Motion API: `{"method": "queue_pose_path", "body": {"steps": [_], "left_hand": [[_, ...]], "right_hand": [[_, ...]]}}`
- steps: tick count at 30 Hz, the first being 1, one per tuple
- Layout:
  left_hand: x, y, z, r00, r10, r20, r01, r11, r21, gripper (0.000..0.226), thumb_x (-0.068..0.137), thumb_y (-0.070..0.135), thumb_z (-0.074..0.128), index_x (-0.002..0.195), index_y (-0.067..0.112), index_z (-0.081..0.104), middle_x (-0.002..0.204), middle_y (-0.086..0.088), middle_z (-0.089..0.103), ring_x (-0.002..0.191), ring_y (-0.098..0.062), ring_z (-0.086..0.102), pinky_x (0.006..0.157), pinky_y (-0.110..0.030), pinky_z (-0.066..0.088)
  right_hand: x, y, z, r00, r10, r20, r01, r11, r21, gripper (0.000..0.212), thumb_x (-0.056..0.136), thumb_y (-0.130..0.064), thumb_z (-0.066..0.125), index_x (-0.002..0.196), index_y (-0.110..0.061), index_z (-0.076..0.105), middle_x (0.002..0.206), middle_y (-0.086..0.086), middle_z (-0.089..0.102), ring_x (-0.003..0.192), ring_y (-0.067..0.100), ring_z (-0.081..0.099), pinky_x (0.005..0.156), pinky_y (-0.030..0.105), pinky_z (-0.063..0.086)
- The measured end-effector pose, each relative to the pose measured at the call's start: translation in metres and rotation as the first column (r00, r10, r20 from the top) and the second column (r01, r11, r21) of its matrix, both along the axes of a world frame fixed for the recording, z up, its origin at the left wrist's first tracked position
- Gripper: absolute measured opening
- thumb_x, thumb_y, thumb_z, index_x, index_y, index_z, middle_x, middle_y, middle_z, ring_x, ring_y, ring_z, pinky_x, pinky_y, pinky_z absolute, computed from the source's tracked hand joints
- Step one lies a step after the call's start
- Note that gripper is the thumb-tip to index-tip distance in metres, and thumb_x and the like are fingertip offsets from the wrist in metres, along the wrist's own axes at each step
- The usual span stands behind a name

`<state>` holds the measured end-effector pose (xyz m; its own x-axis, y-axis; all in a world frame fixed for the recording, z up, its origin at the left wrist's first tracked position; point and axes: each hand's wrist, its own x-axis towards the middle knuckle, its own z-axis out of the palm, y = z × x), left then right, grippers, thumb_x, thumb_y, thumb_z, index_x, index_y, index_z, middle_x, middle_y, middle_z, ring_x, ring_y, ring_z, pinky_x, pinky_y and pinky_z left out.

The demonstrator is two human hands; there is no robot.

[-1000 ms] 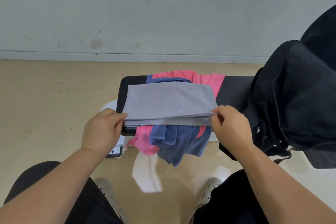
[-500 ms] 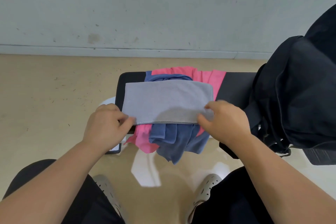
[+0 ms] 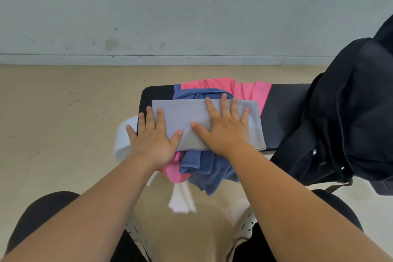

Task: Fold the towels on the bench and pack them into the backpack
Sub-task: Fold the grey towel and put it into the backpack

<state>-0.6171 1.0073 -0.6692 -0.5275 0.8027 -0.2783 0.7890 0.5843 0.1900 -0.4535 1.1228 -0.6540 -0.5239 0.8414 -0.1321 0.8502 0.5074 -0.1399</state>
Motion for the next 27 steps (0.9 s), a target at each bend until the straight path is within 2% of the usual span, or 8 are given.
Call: {"method": "queue_pose_path", "body": {"steps": [3,6,8,9,13,16,21,27], "left_hand": [[0.001,-0.001,0.002,0.997,0.05,0.058,-0.054,0.996,0.075,0.097,0.09,0.074,0.026,0.157,0.016,-0.014,0.167,-0.005,-0.011,0.153,-0.025,-0.008,0.12,-0.06,0.001],[-0.004,0.005,0.011,0.973,0.215,0.087,-0.231,0.931,0.283,0.1,0.083,0.068,0.055,0.153,0.007,0.022,0.154,-0.015,0.034,0.141,-0.034,0.03,0.111,-0.049,0.028],[-0.014,0.015,0.018,0.95,0.286,0.123,-0.31,0.902,0.301,0.068,0.08,0.064,0.057,0.122,0.009,0.058,0.122,-0.015,0.058,0.116,-0.036,0.049,0.09,-0.042,0.041],[-0.019,0.02,0.023,0.928,0.313,0.2,-0.36,0.89,0.279,0.059,0.078,0.064,0.055,0.103,0.011,0.064,0.107,-0.014,0.063,0.106,-0.036,0.055,0.082,-0.04,0.044],[-0.033,0.029,0.037,0.733,0.384,0.562,-0.564,0.804,0.186,0.037,0.065,0.038,0.07,0.076,0.003,0.069,0.082,-0.016,0.07,0.082,-0.037,0.069,0.07,-0.044,0.056],[-0.038,0.031,0.042,0.679,0.404,0.613,-0.59,0.797,0.128,0.023,0.067,0.017,0.085,0.078,0.008,0.068,0.085,-0.01,0.071,0.081,-0.031,0.069,0.079,-0.047,0.06],[-0.036,0.031,0.05,0.585,0.4,0.705,-0.667,0.732,0.139,0.023,0.065,0.004,0.083,0.071,0.009,0.062,0.09,-0.016,0.072,0.084,-0.034,0.071,0.08,-0.051,0.06],[-0.037,0.021,0.059,0.289,0.337,0.896,-0.746,0.666,-0.01,0.017,0.078,-0.001,0.075,0.091,0.006,0.066,0.093,-0.012,0.071,0.075,-0.026,0.067,0.06,-0.033,0.052]], "right_hand": [[0.001,0.0,-0.002,0.999,-0.034,-0.008,0.034,0.999,-0.003,0.095,0.076,-0.09,0.012,0.156,-0.042,-0.005,0.166,0.006,-0.017,0.151,0.03,-0.021,0.117,0.06,-0.016],[0.0,0.0,-0.003,0.999,-0.03,-0.013,0.03,1.0,0.008,0.095,0.077,-0.09,0.012,0.156,-0.042,-0.005,0.166,0.006,-0.017,0.151,0.03,-0.021,0.117,0.06,-0.016],[0.0,-0.001,-0.004,1.0,-0.024,-0.016,0.025,0.999,0.027,0.093,0.077,-0.09,0.012,0.155,-0.045,-0.007,0.166,0.008,-0.017,0.151,0.032,-0.02,0.117,0.061,-0.015],[0.0,-0.001,-0.005,1.0,-0.019,-0.019,0.019,0.999,0.038,0.091,0.077,-0.09,0.012,0.155,-0.047,-0.008,0.166,0.009,-0.017,0.151,0.033,-0.019,0.117,0.061,-0.014],[0.001,-0.004,-0.004,1.0,0.002,-0.013,-0.001,0.997,0.072,0.086,0.077,-0.09,0.009,0.153,-0.052,-0.009,0.164,0.021,-0.018,0.15,0.042,-0.016,0.116,0.064,-0.011],[0.002,-0.004,-0.004,1.0,0.009,0.007,-0.009,0.997,0.075,0.088,0.076,-0.091,0.005,0.153,-0.051,-0.009,0.163,0.023,-0.018,0.15,0.044,-0.016,0.116,0.065,-0.01],[0.001,-0.004,-0.004,1.0,0.006,0.012,-0.006,0.997,0.074,0.09,0.074,-0.092,0.004,0.153,-0.05,-0.008,0.163,0.022,-0.019,0.15,0.043,-0.017,0.116,0.065,-0.011],[0.001,-0.005,-0.004,1.0,-0.001,0.012,0.0,0.997,0.072,0.089,0.075,-0.092,0.006,0.153,-0.051,-0.007,0.163,0.021,-0.018,0.15,0.042,-0.017,0.116,0.065,-0.012]]}}
